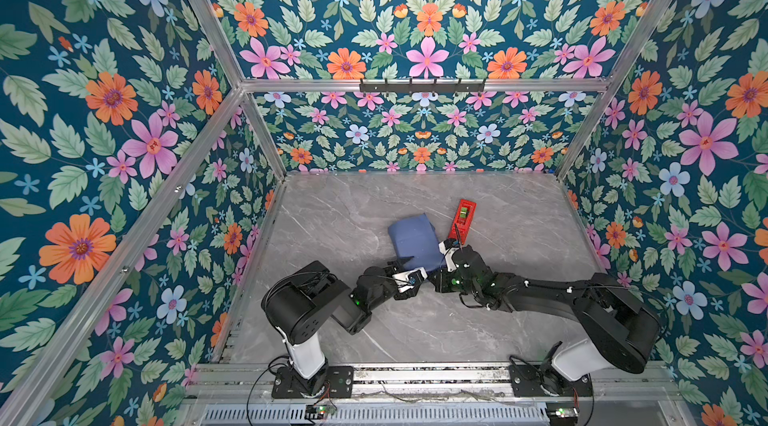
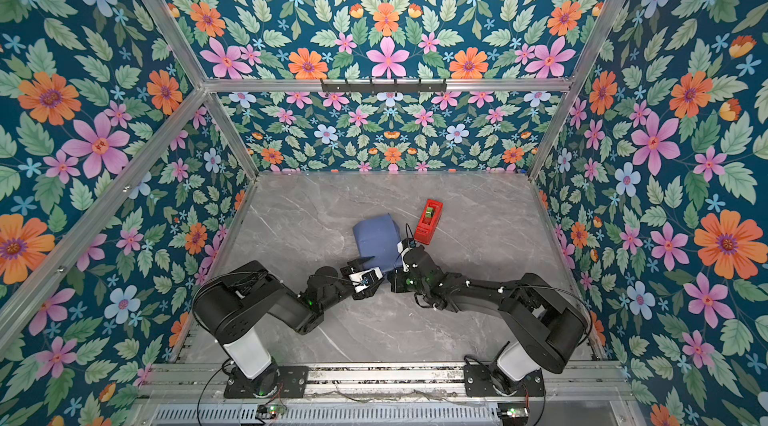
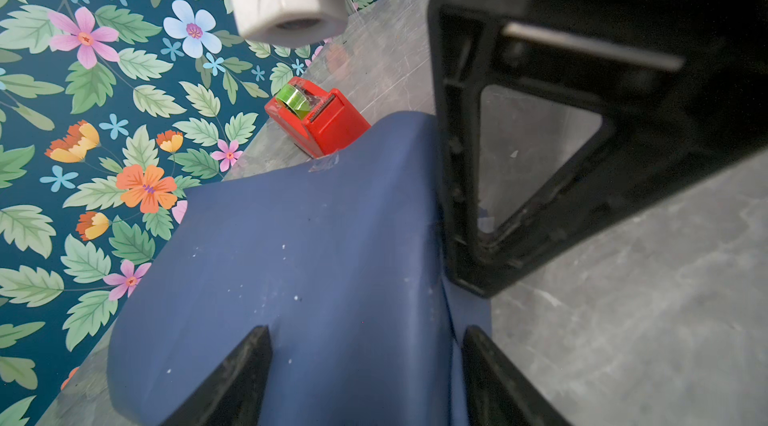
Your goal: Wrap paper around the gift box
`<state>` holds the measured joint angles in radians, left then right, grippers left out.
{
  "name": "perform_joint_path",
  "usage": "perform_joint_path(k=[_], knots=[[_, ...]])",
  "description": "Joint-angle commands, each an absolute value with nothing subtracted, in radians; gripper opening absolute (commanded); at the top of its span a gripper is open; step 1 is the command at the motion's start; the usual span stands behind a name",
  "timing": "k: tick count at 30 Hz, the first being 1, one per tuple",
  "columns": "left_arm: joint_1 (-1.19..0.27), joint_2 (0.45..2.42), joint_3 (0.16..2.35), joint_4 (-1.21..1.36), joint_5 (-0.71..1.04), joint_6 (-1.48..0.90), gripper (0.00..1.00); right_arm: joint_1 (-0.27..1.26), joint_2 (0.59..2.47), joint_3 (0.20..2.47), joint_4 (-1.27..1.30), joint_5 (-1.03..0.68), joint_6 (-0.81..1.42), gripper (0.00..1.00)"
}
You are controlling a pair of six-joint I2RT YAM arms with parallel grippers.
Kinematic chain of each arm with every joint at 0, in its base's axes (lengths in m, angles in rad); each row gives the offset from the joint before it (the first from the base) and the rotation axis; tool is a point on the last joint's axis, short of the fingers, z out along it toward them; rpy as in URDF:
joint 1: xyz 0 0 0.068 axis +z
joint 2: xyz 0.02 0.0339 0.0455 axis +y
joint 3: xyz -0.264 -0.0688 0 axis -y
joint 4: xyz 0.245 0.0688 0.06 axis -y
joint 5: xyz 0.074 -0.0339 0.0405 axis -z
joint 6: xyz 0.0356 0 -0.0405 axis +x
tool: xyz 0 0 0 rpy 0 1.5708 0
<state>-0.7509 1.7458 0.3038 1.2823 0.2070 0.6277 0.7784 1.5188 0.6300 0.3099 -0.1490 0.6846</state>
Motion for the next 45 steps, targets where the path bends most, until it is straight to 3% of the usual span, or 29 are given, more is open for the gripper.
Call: perform_joint_path(k=[1, 33, 45], knots=[[-0.750, 1.747, 0.304, 1.257, 0.216, 0.611, 0.74, 0.778, 1.510, 0.626, 0.323, -0.121, 0.671, 0.11], [-0.749, 1.749, 0.307, 1.255, 0.221, 0.608, 0.74, 0.772, 1.552, 0.601, 0.315, -0.030, 0.660, 0.11], [-0.750, 1.747, 0.308, 1.250, 0.224, 0.608, 0.74, 0.772, 1.507, 0.609, 0.402, -0.177, 0.639, 0.13]])
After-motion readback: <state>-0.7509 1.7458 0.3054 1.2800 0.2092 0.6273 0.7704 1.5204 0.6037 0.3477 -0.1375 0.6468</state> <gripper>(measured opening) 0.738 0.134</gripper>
